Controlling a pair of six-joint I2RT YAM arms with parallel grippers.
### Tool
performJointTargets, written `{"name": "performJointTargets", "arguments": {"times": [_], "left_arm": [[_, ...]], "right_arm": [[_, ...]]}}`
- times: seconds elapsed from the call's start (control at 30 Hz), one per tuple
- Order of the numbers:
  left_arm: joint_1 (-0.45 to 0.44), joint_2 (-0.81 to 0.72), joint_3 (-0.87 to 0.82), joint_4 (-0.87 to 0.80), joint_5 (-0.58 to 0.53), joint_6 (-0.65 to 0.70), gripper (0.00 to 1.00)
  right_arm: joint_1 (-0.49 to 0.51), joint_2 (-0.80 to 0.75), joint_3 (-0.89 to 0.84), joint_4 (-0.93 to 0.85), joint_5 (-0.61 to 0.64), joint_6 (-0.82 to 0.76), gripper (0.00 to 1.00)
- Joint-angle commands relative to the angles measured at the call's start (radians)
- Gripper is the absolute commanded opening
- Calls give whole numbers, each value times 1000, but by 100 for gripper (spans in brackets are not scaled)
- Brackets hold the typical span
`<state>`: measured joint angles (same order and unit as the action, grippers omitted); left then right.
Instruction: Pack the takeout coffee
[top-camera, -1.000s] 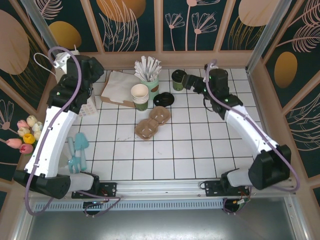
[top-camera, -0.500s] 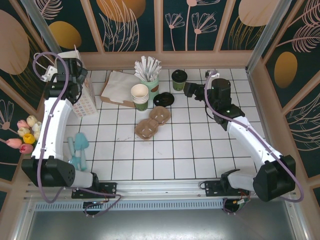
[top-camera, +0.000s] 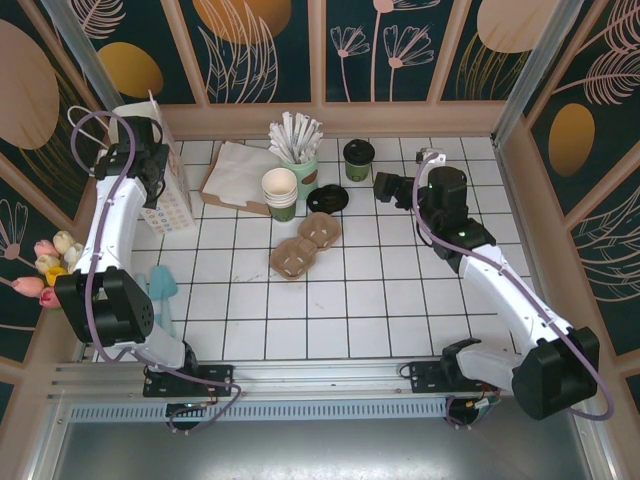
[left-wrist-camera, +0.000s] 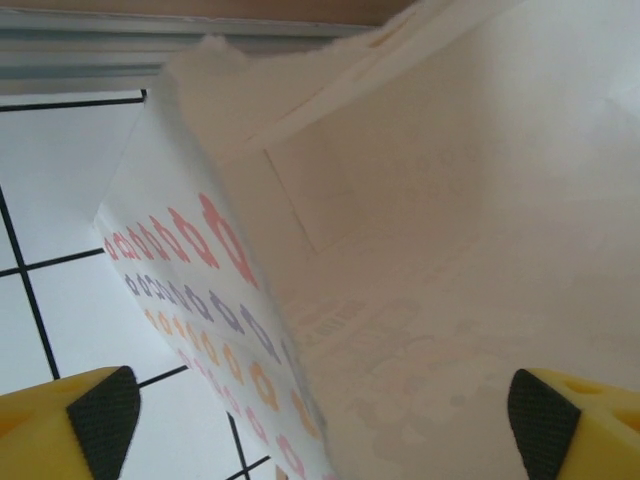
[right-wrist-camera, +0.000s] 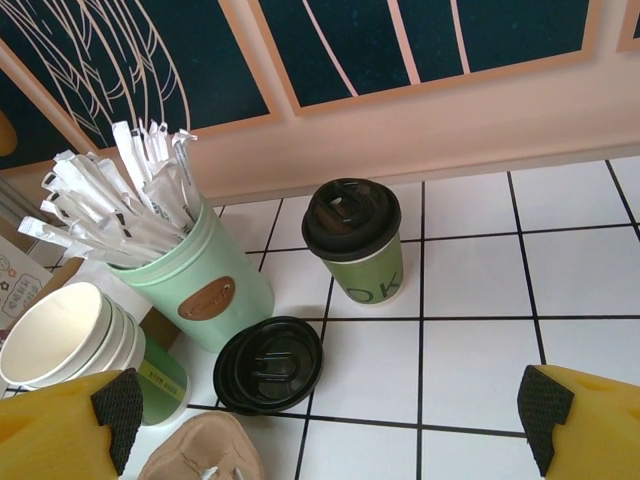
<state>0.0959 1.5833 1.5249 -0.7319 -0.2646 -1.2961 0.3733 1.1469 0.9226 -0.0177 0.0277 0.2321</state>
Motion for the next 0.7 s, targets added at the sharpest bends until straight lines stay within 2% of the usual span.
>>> {"name": "performJointTargets", "arguments": {"times": [0.0, 0.23, 0.33, 0.5, 0.6, 0.67], "left_arm": [[8, 10, -27, 48, 14, -21, 88], [8, -26, -48, 71, -31, 0, 47], [9, -54, -62, 64, -34, 23, 25], [8, -128, -114, 50, -19, 50, 19], [8, -196, -147, 26, 15, 70, 9], [8, -257, -178, 5, 33, 85, 3]], "right_arm": [[7, -24, -4, -15, 19, -26, 98], [31, -19, -13, -17, -93, -78, 99], [65, -11, -24, -7, -111, -115, 98], [120, 27, -16, -11, -149, -188, 99], [131, 62, -4, -30, -234, -227, 99], [145, 97, 13, -54, -242, -247, 99]]}}
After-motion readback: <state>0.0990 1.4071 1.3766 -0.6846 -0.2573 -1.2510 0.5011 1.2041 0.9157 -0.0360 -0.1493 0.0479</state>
